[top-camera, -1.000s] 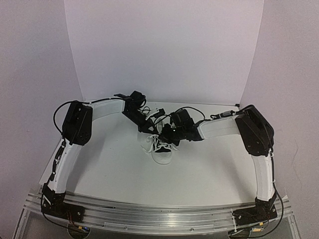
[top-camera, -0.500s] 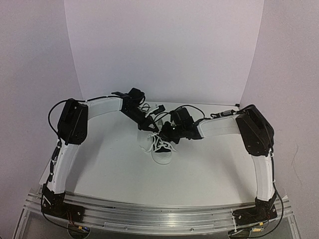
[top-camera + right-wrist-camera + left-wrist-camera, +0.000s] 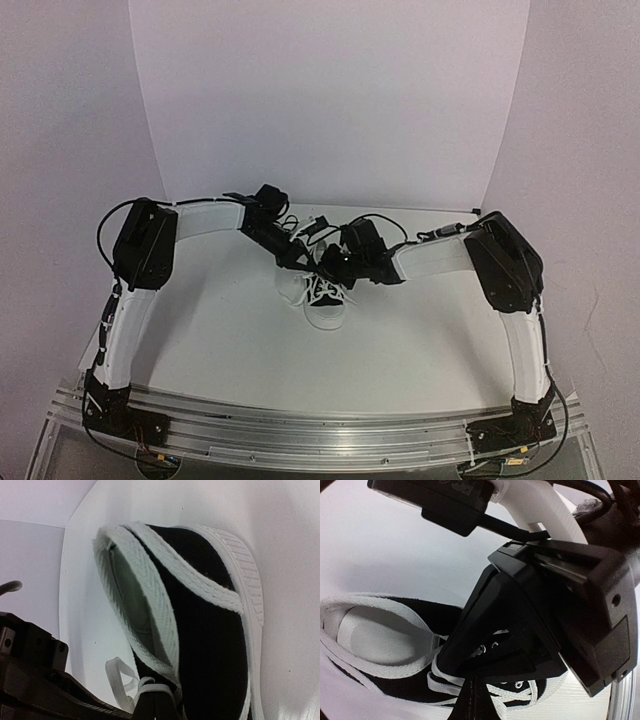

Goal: Tie the shoes

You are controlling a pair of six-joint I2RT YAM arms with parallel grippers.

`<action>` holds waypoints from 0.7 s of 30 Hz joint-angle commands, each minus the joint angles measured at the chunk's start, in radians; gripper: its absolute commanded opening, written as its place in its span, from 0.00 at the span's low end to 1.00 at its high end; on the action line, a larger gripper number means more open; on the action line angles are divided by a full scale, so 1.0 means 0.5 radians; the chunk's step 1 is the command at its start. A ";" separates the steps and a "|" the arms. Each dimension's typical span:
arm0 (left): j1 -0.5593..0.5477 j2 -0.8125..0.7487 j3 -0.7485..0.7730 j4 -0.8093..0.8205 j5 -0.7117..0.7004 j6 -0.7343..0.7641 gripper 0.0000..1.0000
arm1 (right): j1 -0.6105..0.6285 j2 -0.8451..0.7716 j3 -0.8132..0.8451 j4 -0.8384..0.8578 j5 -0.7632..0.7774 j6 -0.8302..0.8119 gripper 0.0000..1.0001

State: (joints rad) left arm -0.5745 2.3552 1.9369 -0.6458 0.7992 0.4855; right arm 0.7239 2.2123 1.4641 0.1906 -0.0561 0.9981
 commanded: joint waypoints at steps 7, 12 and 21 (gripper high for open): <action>0.005 -0.004 -0.239 0.307 0.095 -0.256 0.00 | -0.046 0.064 -0.153 0.532 0.007 0.036 0.00; 0.004 -0.012 -0.305 0.345 0.099 -0.261 0.00 | -0.045 0.028 -0.200 0.591 -0.029 0.053 0.04; -0.001 -0.002 -0.332 0.381 0.079 -0.256 0.00 | -0.045 -0.181 -0.309 0.487 -0.060 0.149 0.12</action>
State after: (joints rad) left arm -0.5528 2.3554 1.7972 -0.4432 0.8615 0.3650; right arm 0.7113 2.2204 1.3303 0.4289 -0.0898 1.0366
